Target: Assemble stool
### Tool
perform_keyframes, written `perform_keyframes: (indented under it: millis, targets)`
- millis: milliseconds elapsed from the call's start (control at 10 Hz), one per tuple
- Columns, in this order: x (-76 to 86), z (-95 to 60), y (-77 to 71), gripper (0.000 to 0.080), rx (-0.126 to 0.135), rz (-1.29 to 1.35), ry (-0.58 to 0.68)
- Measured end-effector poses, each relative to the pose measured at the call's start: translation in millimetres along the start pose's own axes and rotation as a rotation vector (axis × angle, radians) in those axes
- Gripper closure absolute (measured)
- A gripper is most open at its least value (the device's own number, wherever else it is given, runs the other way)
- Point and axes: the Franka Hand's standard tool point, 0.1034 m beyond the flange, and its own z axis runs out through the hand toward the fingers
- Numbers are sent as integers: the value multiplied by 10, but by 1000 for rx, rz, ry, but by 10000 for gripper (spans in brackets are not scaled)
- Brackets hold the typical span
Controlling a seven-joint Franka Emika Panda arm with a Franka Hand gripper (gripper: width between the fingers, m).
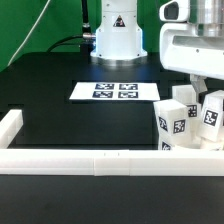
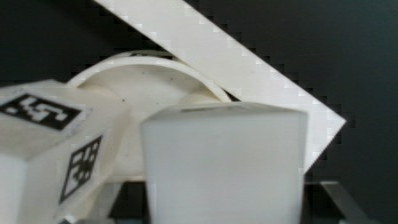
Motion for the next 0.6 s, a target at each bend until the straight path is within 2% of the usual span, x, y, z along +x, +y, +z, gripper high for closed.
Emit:
perform_keyframes:
  millis: [500, 600]
  targets:
    - [-54, 20, -16, 461, 22, 630, -54]
    - [-46, 26, -19, 461, 35, 723, -66]
